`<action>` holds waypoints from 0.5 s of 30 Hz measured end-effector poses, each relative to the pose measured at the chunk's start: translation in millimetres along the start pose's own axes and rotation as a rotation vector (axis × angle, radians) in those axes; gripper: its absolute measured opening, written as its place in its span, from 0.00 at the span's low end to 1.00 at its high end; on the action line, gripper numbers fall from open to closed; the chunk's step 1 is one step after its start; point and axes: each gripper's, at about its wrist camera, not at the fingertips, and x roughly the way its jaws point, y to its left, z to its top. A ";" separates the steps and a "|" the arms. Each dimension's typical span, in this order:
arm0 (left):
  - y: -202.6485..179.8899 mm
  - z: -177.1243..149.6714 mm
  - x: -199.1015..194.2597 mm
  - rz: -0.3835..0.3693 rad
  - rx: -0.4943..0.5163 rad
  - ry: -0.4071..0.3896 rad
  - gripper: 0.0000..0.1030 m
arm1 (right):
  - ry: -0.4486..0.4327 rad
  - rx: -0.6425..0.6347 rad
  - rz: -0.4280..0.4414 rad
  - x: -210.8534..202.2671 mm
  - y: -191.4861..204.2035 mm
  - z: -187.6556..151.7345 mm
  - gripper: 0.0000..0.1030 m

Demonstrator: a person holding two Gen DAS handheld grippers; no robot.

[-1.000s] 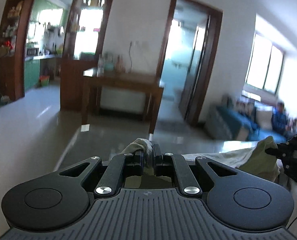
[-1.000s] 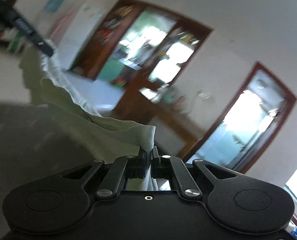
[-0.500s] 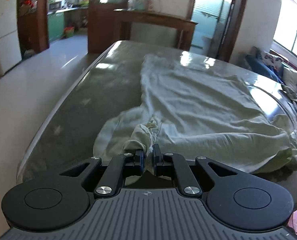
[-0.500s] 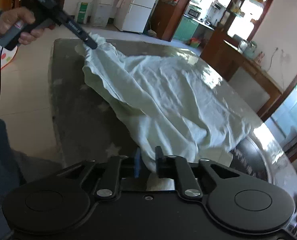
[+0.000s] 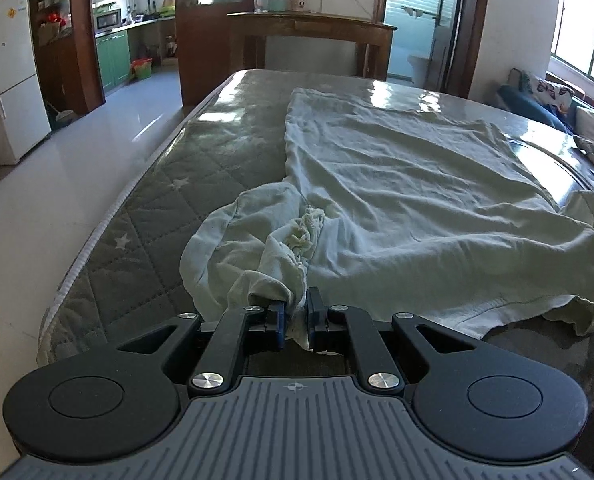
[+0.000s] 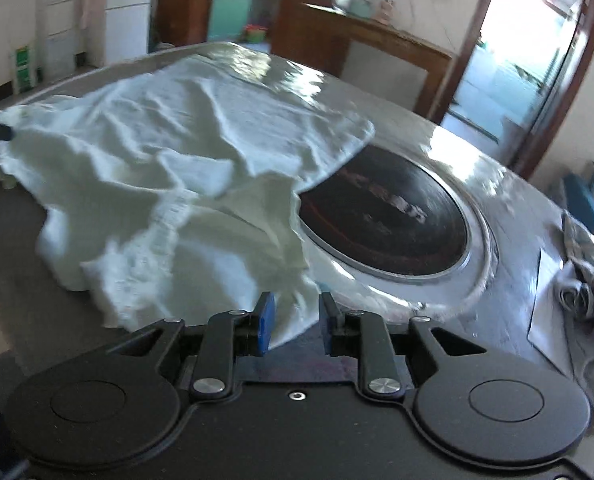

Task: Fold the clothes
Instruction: 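Lay the T-shirt down on the mattress and open both grippers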

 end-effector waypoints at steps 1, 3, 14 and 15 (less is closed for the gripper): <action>-0.4 0.0 1.2 0.001 0.001 0.002 0.10 | 0.006 0.020 0.006 3.6 -1.7 -1.1 0.29; -1.1 -0.5 2.1 0.002 0.001 0.003 0.10 | 0.013 0.051 0.025 4.3 -6.4 -4.0 0.29; -11.7 -2.4 0.5 -0.030 0.021 0.023 0.10 | -0.027 0.067 -0.050 -13.5 -14.2 -11.5 0.08; -14.7 -3.1 -0.1 -0.043 0.028 0.027 0.10 | -0.029 0.071 -0.061 -16.8 -15.3 -11.9 0.08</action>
